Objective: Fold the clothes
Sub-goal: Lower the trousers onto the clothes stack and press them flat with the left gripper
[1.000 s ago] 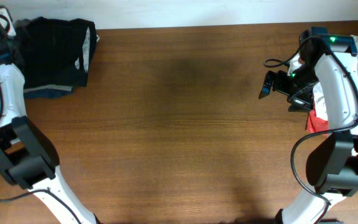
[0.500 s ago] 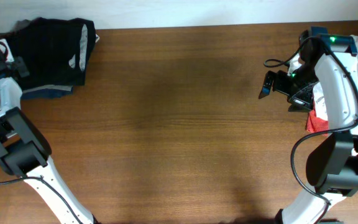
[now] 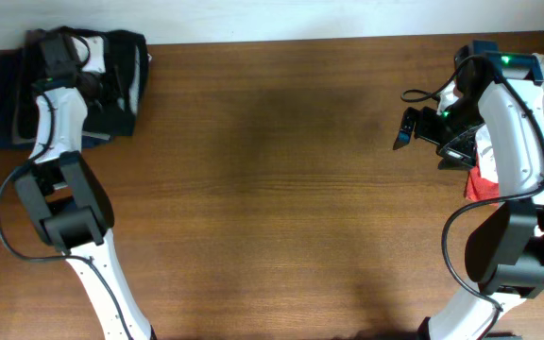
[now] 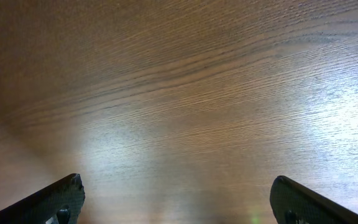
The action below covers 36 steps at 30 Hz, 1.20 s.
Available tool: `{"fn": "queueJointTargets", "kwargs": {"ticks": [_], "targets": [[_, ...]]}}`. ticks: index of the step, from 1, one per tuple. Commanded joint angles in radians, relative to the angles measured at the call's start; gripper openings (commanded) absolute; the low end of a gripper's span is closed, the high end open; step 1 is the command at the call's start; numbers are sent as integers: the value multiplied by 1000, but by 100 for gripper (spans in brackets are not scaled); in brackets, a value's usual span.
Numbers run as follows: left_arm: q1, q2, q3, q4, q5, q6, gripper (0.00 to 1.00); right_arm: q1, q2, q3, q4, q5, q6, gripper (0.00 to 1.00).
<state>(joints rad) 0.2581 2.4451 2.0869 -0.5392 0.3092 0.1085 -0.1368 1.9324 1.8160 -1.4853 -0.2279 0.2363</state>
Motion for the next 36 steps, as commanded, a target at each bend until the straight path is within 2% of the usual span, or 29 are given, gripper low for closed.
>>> {"fn": "queueJointTargets", "kwargs": {"ticks": [1, 5, 8, 10, 14, 15, 17, 22, 23, 25, 26, 28, 30, 36], "targets": [[-3, 38, -9, -47, 16, 2, 11, 6, -11, 15, 0, -7, 0, 99], [35, -75, 71, -36, 8, 2, 13, 6, -11, 15, 1, -7, 0, 99], [82, -110, 108, 103, -53, 1, 20, 6, -11, 15, 0, -7, 0, 99], [114, -81, 107, 155, -122, 2, 22, 6, -11, 15, 1, -7, 0, 99], [168, 82, 108, 240, -115, 2, 22, 6, -11, 15, 0, -7, 0, 98], [176, 127, 108, 274, -115, 2, 25, 6, -11, 15, 0, -7, 0, 99], [198, 205, 108, 317, -180, 2, 42, 6, -11, 15, 1, -7, 0, 99], [256, 113, 194, 184, -195, -48, 50, 6, -11, 15, 0, -7, 0, 99], [257, 58, 219, 153, -194, -48, 59, 6, -11, 15, 0, -7, 0, 99], [248, -66, 229, 117, -181, -48, 87, 6, -11, 15, 1, -7, 0, 99], [243, -102, 229, 103, -155, -48, 97, 6, -11, 15, 0, -7, 0, 99], [225, -185, 229, 47, 30, -57, 97, 6, -11, 15, 0, -7, 0, 99], [208, -189, 229, 1, 143, -90, 97, 6, -11, 15, 0, -7, 0, 99], [96, -76, 182, -281, 130, -66, 96, 6, -11, 15, 0, -7, 0, 99]]}}
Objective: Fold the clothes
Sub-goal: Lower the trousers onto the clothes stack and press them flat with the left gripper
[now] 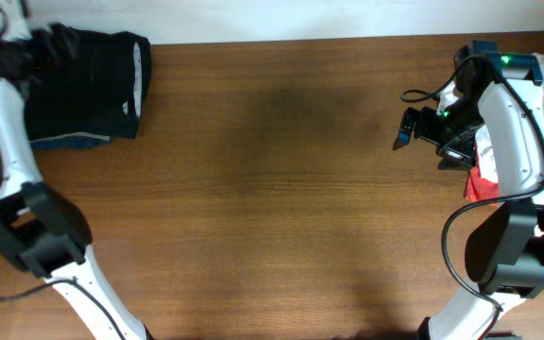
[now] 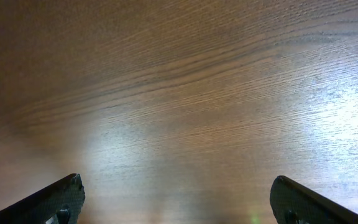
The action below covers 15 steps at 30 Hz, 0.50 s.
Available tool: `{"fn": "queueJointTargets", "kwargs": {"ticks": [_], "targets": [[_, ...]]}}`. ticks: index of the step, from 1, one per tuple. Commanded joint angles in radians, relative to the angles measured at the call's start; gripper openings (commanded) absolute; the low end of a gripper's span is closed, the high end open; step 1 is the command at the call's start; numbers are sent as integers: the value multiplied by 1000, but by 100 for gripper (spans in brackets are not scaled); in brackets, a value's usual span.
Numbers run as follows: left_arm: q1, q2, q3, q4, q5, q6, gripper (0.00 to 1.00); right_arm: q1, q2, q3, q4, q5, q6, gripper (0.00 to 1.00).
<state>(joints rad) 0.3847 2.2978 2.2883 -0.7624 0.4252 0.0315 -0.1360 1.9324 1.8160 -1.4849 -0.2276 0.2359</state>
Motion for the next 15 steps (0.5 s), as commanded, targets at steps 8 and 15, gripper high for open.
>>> {"fn": "queueJointTargets", "kwargs": {"ticks": [8, 15], "targets": [[-30, 134, -18, -370, -76, 10, 96, 6, -11, 15, 0, -5, 0, 99], [-22, 100, 49, -504, -283, -43, 96, 5, -11, 15, 0, -5, 0, 99]]}}
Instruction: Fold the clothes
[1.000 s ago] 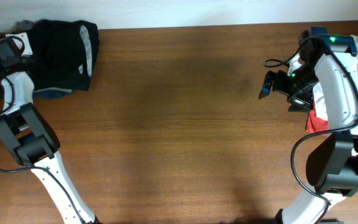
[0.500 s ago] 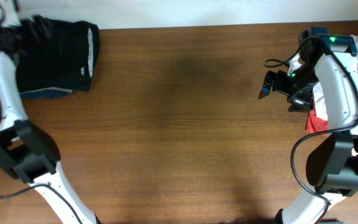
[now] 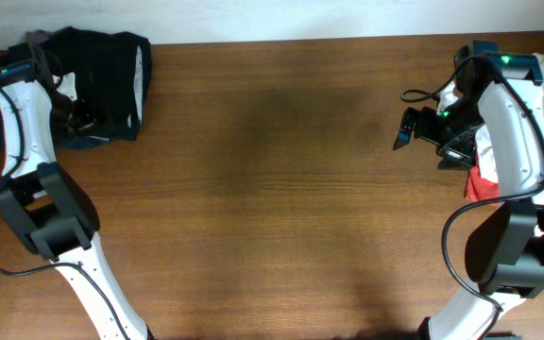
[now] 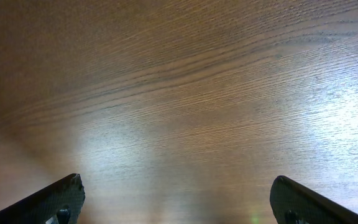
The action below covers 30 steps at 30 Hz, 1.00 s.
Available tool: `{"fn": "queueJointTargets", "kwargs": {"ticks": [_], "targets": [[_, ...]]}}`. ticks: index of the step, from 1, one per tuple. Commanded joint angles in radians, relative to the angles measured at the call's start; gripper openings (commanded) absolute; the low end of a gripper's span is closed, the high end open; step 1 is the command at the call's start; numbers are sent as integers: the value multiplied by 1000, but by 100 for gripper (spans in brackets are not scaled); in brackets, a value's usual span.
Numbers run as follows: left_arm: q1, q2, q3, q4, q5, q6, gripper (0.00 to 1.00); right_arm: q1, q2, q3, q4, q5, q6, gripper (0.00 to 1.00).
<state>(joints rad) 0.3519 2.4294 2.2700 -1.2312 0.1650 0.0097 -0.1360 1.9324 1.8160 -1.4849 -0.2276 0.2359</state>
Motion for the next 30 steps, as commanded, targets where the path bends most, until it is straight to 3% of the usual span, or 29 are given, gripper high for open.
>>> {"fn": "queueJointTargets", "kwargs": {"ticks": [1, 4, 9, 17, 27, 30], "targets": [[10, -69, 121, -74, -23, -21, 97, 5, -11, 15, 0, -5, 0, 99], [-7, -208, 229, -185, 7, -21, 99, 5, -11, 15, 0, -5, 0, 99], [-21, -510, 240, -428, 92, -21, 99, 5, -11, 15, 0, -5, 0, 99], [-311, -991, -420, -457, 169, -29, 99, 5, -11, 15, 0, -5, 0, 99], [-347, -1033, -488, -457, 188, -28, 99, 5, -11, 15, 0, -5, 0, 99], [-421, -1039, -541, -382, 187, 23, 99, 5, -11, 15, 0, -5, 0, 99]]}}
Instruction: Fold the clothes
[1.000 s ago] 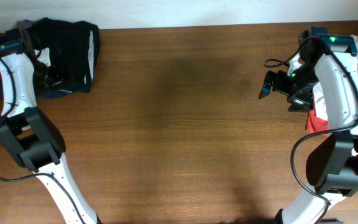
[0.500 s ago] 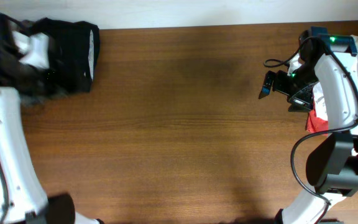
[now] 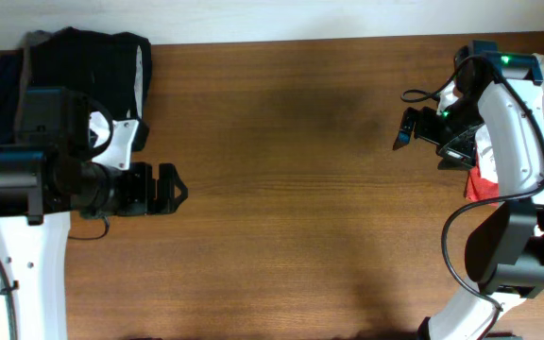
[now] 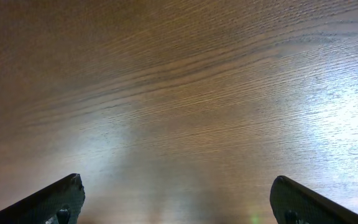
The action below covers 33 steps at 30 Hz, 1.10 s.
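Observation:
A folded dark garment with a white stripe [image 3: 111,52] lies at the table's back left corner. My left gripper [image 3: 170,187] points right over bare wood in front of that pile; it is open and holds nothing. Red and white clothes [image 3: 481,178] are heaped at the right edge, partly hidden by my right arm. Left of that heap, my right gripper [image 3: 402,128] hovers above the table. In the right wrist view this gripper [image 4: 176,186] is open, its fingers [image 4: 61,196] wide apart with only wood grain between them.
The brown wooden table [image 3: 291,189] spans the overhead view, with a pale wall strip along its back edge. A sliver of red cloth shows at the right edge of the right wrist view. Both arm bases stand near the front corners.
My left arm has left the dark pile at the back left. Its gripper is now further forward and to the right over bare table, open and empty. The right arm has not moved.
My left gripper was first down on the dark pile in the back left corner. Then the arm was at the far left edge, off the pile, then beside its left side. Now it is clear of the pile, which stays folded. The right gripper stayed open and still throughout.

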Available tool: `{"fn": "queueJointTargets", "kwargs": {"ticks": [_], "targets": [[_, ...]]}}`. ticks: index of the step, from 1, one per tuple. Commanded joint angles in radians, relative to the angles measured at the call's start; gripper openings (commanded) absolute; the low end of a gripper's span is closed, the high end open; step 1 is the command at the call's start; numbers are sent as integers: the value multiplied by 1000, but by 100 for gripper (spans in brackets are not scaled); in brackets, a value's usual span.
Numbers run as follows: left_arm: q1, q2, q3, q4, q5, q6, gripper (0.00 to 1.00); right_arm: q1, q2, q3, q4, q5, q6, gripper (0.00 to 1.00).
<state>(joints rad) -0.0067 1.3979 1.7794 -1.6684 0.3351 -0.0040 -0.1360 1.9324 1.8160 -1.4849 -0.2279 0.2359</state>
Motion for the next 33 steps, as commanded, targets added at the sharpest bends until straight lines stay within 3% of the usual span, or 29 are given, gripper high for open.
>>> {"fn": "queueJointTargets", "kwargs": {"ticks": [1, 5, 10, 14, 19, 25, 28, 33], "targets": [[-87, -21, -80, 116, 17, 49, 99, 5, -11, 15, 0, -5, 0, 99], [-117, -205, -371, 520, 18, 66, 99, 5, -11, 15, 0, -4, 0, 99], [-115, -652, -944, 1075, 12, 66, 99, 5, -11, 15, 0, -4, 0, 99], [-66, -982, -1263, 1341, -2, 66, 99, 5, -11, 15, 0, -4, 0, 99], [17, -1210, -1526, 1489, -24, 64, 99, 5, -11, 15, 0, -5, 0, 99], [27, -1366, -1724, 1650, -97, -59, 99, 5, -11, 15, 0, -4, 0, 99], [44, -1394, -1771, 1640, -204, -239, 99, 5, -11, 15, 0, -4, 0, 99], [87, -1394, -1771, 1596, -232, -224, 99, 5, -11, 15, 0, -5, 0, 99]]}}
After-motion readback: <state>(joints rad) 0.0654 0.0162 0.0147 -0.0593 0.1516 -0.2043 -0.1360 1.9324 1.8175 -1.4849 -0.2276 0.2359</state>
